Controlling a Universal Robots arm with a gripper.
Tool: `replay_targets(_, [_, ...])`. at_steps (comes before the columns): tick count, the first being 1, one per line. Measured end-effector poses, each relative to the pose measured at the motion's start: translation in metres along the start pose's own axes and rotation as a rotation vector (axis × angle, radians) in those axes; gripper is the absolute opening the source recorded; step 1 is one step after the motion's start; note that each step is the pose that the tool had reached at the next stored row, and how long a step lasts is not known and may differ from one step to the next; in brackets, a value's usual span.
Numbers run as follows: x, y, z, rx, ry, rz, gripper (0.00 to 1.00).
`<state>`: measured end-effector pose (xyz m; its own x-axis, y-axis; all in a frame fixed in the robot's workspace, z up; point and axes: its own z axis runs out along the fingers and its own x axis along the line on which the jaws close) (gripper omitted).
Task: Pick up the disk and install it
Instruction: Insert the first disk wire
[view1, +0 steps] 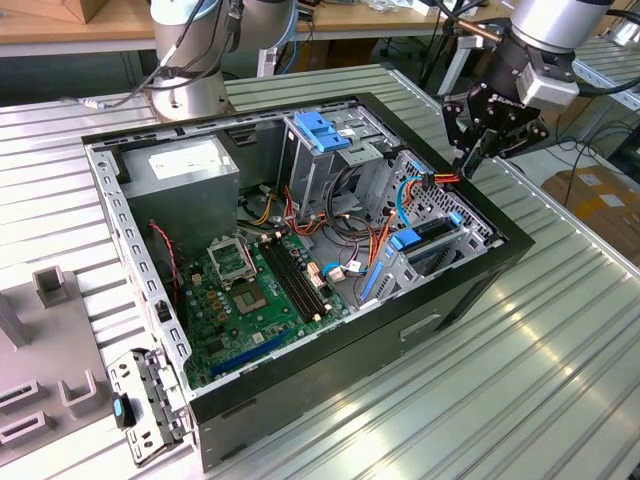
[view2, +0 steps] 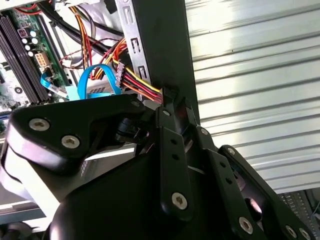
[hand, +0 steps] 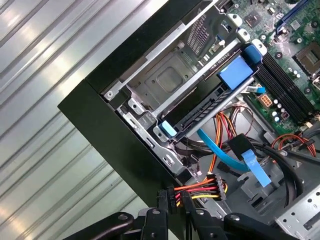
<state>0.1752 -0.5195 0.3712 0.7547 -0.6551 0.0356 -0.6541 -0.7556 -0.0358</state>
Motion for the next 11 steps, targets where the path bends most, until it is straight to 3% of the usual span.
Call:
replay_targets(7, [0.0004,0.0016,0.0038,0.0097,0.0047,-0.081,0.25])
replay_targets(9, [0.0005,0.0019,0.0039,0.0075,0.0067,-0.092,0.25])
replay_targets(11, [0.0005,0.002,0.0038,0.0008,0.0118,-0.095,0.25])
